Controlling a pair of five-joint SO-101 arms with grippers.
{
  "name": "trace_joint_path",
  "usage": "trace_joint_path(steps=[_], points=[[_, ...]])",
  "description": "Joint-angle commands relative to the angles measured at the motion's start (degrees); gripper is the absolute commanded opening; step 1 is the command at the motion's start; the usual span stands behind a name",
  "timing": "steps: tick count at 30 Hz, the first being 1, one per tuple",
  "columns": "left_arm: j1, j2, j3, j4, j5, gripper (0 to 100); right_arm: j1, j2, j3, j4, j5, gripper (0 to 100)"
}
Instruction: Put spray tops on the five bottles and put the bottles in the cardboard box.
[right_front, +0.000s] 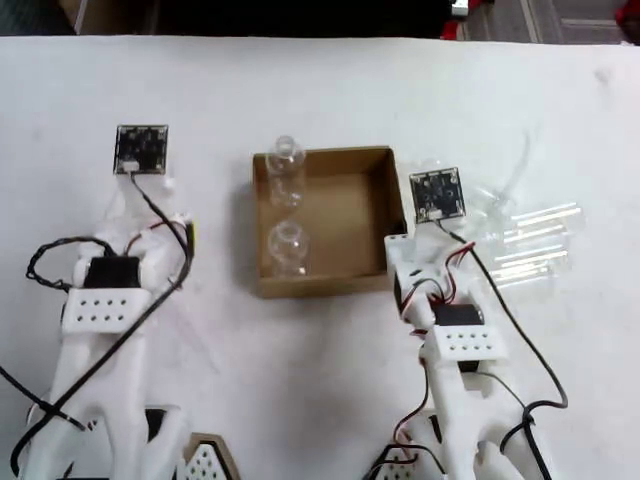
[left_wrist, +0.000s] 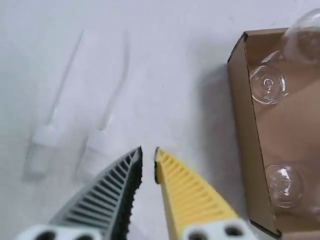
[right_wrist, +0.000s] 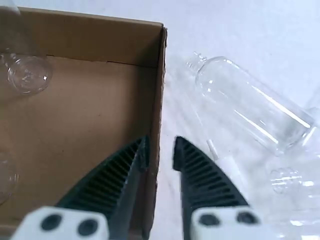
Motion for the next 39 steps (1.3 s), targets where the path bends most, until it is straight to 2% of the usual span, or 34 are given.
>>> trace_joint_path(steps=[1,4,8,10,14,15,20,22,26,28,30,34,39], points=[[-1.4,-1.7,0.8,-5.1,-0.8,10,0.7,-1.6,-0.5,-1.2,0.3,20.1],[-1.3,-1.7,1.4,-5.8,-0.7,10,0.7,-1.6,-0.5,-1.2,0.0,26.8],[-1.2,-1.7,1.5,-5.8,1.4,11,0.7,-1.6,-0.5,-1.2,0.3,27.6],[-1.0,-1.5,1.2,-5.3,2.7,11,0.6,-1.6,-0.5,-1.0,0.4,22.6],[-0.8,-1.4,1.6,-5.5,3.3,22,0.7,-1.6,-0.5,-1.2,0.4,1.5],[-0.8,-1.4,1.6,-5.6,3.3,23,0.7,-1.6,-0.5,-1.2,0.4,1.2],[-0.8,-1.3,1.7,-5.7,2.9,21,0.7,-1.6,-0.5,-1.2,0.4,18.4],[-1.2,-1.3,1.8,-5.7,2.8,17,0.7,-1.6,-0.5,-1.2,0.4,22.8],[-1.4,-1.3,2.5,-6.9,2.8,1,0.8,-1.6,-0.5,-1.2,0.4,23.7],[-1.4,-1.3,4.2,-9.5,2.9,5,1.2,-1.6,-1.0,-0.7,0.0,23.7],[-1.4,-1.4,6.2,-12.9,3.2,8,2.7,-1.0,-3.6,2.8,-1.2,23.7],[-1.2,-1.7,8.7,-16.7,3.2,9,6.3,1.8,-15.6,18.3,-6.9,23.7],[-1.0,-1.7,9.0,-17.1,3.0,9,6.8,13.8,-35.1,31.3,-1.0,23.7]])
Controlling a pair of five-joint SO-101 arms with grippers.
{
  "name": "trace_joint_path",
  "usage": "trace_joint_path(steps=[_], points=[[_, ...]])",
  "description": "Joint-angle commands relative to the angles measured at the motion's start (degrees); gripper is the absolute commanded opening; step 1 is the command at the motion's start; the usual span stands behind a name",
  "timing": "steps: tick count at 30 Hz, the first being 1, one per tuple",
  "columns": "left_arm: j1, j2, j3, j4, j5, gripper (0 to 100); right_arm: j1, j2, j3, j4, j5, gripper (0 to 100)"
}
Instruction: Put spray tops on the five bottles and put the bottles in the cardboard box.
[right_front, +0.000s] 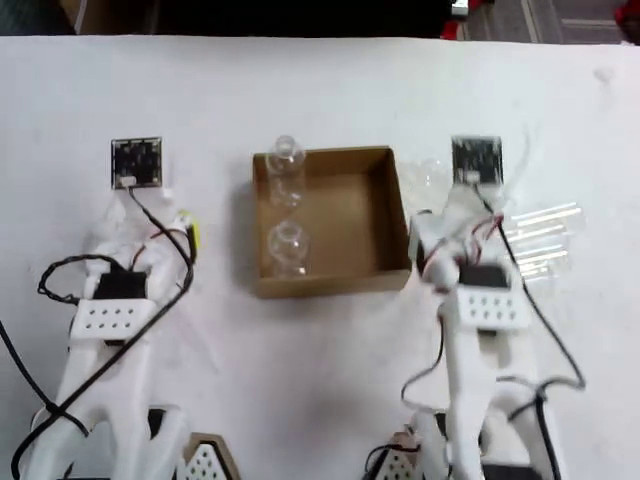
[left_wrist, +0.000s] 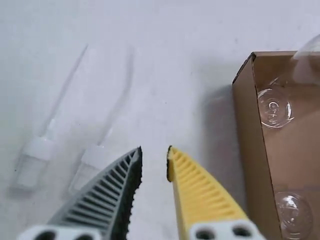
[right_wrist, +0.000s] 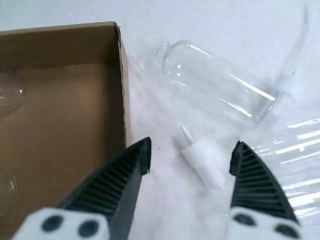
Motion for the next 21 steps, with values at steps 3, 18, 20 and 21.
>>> trace_joint_path(steps=[3,18,20,21], points=[[-0.3,-1.7,-0.4,-1.8,0.4,9,1.2,17.2,-32.0,15.8,9.3,23.7],[-0.3,-1.7,-0.6,-1.9,0.6,9,0.2,67.4,-110.6,49.0,43.3,23.7],[-0.3,-1.7,-0.6,-1.9,0.6,9,-0.6,73.0,-118.3,52.8,46.3,23.7],[-0.3,-1.7,-0.6,-1.9,0.5,9,-0.9,75.6,-121.7,54.4,47.5,23.7]])
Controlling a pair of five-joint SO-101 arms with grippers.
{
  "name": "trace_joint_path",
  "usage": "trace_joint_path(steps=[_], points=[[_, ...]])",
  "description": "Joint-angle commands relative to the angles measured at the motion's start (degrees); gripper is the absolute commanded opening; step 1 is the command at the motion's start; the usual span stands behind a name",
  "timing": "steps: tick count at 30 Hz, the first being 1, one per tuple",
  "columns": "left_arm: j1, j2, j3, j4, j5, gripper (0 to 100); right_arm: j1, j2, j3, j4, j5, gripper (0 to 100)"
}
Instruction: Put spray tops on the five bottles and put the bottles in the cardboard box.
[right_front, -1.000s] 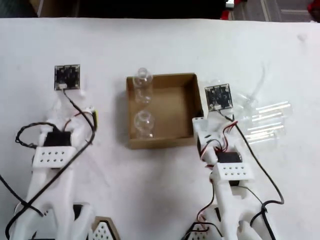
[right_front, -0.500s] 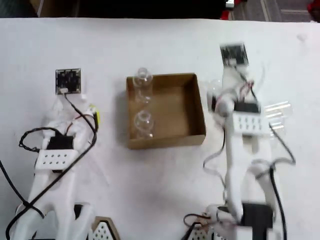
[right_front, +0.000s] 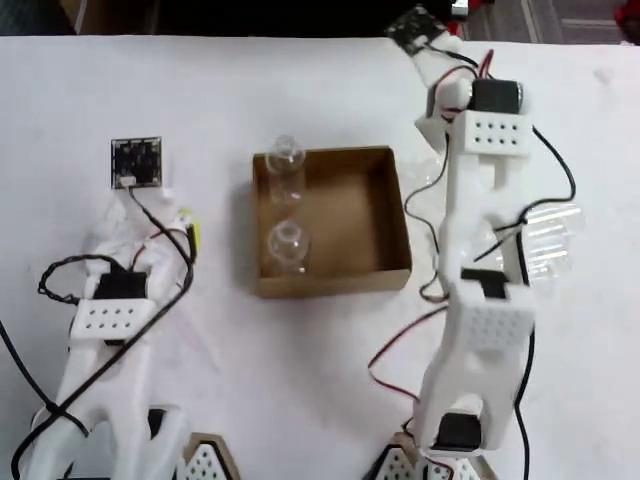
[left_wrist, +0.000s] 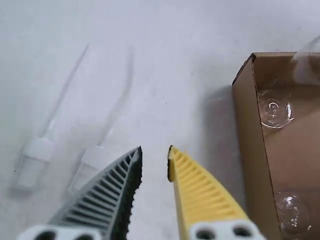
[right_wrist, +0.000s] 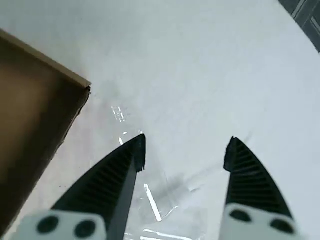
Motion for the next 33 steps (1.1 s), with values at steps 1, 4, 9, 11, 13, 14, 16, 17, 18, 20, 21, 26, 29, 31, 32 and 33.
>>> trace_joint_path(steps=[1,4,9,11,13,14,16,17,18,20,21,26,29,31,32,33], points=[[-0.3,-1.7,-0.7,-1.6,0.4,9,-1.8,10.8,-20.4,7.4,7.2,23.7],[-0.3,-1.7,-0.7,-1.6,0.4,9,-1.6,17.6,-27.5,9.4,7.8,23.7],[-0.3,-1.7,-0.7,-1.6,0.4,9,-1.8,25.5,-34.2,11.2,7.9,23.7],[-0.3,-1.7,-0.7,-1.6,0.4,9,-1.7,27.5,-35.2,10.9,8.0,23.7],[-0.3,-1.7,-0.7,-1.6,0.3,9,-1.7,28.8,-35.6,10.9,8.0,23.7],[-0.3,-1.7,-0.7,-1.6,0.3,9,-1.7,29.2,-35.8,11.0,8.0,23.7],[-0.3,-1.7,-0.7,-1.6,0.3,9,-2.0,29.3,-35.8,11.1,8.0,23.7],[-0.3,-1.7,-0.7,-1.6,0.3,9,-2.0,29.3,-35.8,10.9,8.0,23.7],[-0.3,-1.7,-0.8,-1.6,0.3,9,-2.0,29.4,-35.8,10.8,8.1,23.7],[-0.3,-1.7,-0.8,-1.6,0.3,9,-2.0,29.8,-35.7,11.0,9.6,23.7],[-0.3,-1.7,-0.8,-1.6,0.3,9,-2.0,29.9,-35.3,11.3,11.0,23.7],[0.4,-1.7,-0.8,-1.7,0.3,9,-2.2,29.4,-35.8,15.6,12.7,23.7],[2.0,-1.5,-0.3,-2.5,0.2,9,-2.9,29.8,-35.8,15.6,12.8,23.7],[1.8,-1.4,-0.3,-2.5,0.2,9,-3.0,30.2,-35.1,15.5,12.8,23.7],[1.8,-1.4,-0.3,-2.5,0.2,9,-3.0,30.7,-35.1,15.5,12.8,23.7],[1.8,-1.4,-0.3,-2.5,0.2,9,-3.0,31.4,-35.4,14.9,12.8,23.7]])
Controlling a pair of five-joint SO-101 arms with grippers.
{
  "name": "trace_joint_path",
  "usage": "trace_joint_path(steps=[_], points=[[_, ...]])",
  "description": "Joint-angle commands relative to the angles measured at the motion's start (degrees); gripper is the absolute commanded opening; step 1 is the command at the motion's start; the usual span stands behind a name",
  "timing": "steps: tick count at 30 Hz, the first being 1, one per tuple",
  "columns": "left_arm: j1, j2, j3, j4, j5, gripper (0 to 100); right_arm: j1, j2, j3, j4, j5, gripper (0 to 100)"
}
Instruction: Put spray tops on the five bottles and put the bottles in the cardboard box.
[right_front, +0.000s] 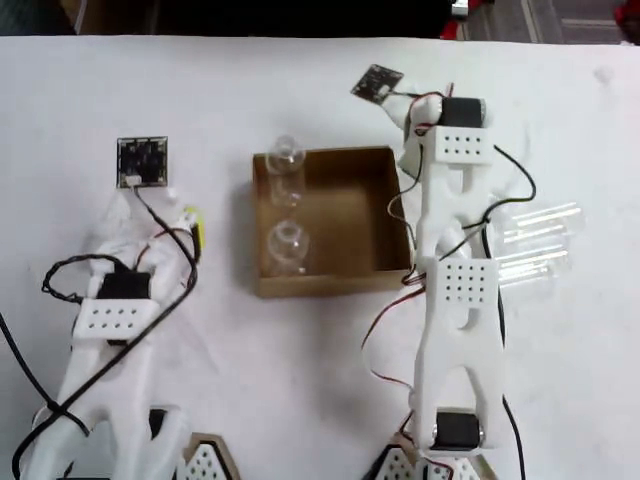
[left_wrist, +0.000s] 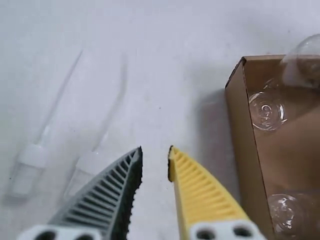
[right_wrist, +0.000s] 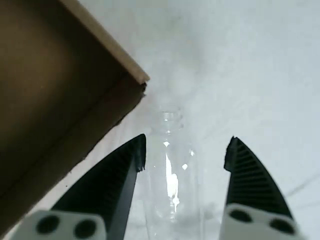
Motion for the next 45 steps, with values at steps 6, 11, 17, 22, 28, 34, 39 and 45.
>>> trace_joint_path(steps=[6,11,17,22,28,34,39,45], points=[[0.6,-1.4,-0.3,-1.6,0.2,9,-0.9,3.6,-2.5,-2.4,0.7,23.7],[0.6,-1.4,-0.3,-1.6,0.2,9,-0.6,4.3,-2.6,-4.2,0.7,22.9],[0.6,-1.5,-0.3,-1.6,0.2,9,-0.7,4.4,-2.6,-5.8,0.7,2.0],[0.6,-1.5,-0.3,-1.5,0.2,9,0.4,3.7,-3.2,-6.8,0.7,4.0],[0.7,-1.5,-0.4,-1.6,0.2,9,1.5,-1.3,-12.0,-0.1,0.4,4.0],[0.6,-1.5,-0.4,-1.6,0.2,9,1.4,-9.0,-11.9,3.0,0.1,4.0],[0.6,-1.5,-0.4,-1.6,0.2,9,1.5,-17.9,-12.0,3.1,-14.9,3.9],[0.6,-1.6,-0.4,-1.4,0.2,9,1.5,-33.5,-11.3,3.6,-32.4,1.5]])
